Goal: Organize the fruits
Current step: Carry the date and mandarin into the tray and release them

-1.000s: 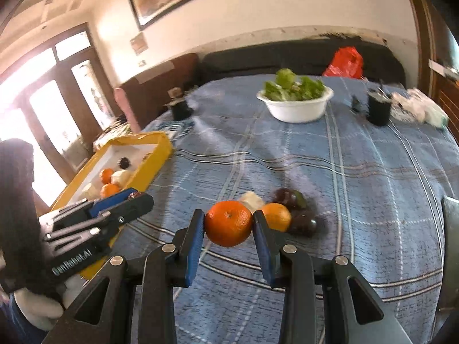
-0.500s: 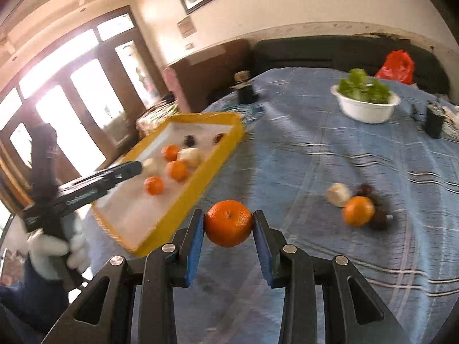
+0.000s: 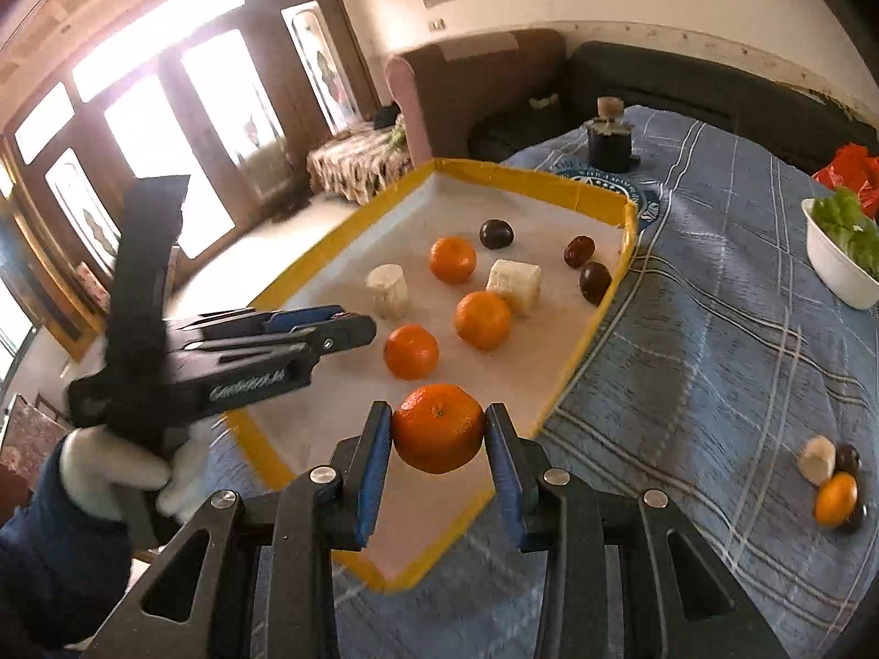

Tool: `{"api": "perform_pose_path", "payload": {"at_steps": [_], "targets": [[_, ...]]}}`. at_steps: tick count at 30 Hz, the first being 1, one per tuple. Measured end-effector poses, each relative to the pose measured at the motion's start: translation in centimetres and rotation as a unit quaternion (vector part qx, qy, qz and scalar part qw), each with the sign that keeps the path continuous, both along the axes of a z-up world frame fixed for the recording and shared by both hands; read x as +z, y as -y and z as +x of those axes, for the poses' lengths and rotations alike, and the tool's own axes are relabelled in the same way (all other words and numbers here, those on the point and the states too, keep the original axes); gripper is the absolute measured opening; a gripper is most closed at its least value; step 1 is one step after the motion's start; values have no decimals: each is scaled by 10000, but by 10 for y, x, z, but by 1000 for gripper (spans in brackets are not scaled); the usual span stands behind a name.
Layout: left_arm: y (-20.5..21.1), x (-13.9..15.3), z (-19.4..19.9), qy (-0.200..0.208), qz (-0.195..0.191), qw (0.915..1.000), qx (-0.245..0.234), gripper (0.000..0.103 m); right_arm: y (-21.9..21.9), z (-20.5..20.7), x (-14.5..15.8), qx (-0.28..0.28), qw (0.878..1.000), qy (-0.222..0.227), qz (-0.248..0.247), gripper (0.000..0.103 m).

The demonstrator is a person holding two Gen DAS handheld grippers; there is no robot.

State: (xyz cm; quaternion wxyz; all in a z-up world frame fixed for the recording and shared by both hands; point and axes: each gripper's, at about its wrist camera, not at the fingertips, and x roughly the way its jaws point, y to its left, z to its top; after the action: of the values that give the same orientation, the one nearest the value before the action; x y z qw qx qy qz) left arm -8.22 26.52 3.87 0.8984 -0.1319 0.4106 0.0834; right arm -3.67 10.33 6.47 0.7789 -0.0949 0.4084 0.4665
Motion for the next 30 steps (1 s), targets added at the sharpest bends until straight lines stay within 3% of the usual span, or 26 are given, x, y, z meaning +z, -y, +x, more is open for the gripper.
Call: {"api": "perform_pose_path", "payload": {"at_steps": [7, 20, 22, 24, 28, 30], "targets": [[1, -3, 4, -104, 151, 9997, -148, 31, -35, 16, -14, 23, 9990, 105, -428, 40], [3, -3, 4, -60, 385, 9990, -223, 31, -43, 47, -28, -488, 9965, -599, -306, 40], [3, -3, 4, -55, 403, 9990, -207, 35, -43, 47, -27, -493, 9965, -626, -258, 44], [3, -2, 2, 0, 410, 9990, -174, 46, -42, 48, -26, -501, 9967, -607, -213, 51], [3, 0, 2, 48, 377, 9991, -180, 48, -38, 48, -19, -538, 9968, -574, -116, 51], [6, 0, 1, 125, 405, 9989, -203, 56, -33, 50, -15, -568, 9968, -555, -38, 51]]}}
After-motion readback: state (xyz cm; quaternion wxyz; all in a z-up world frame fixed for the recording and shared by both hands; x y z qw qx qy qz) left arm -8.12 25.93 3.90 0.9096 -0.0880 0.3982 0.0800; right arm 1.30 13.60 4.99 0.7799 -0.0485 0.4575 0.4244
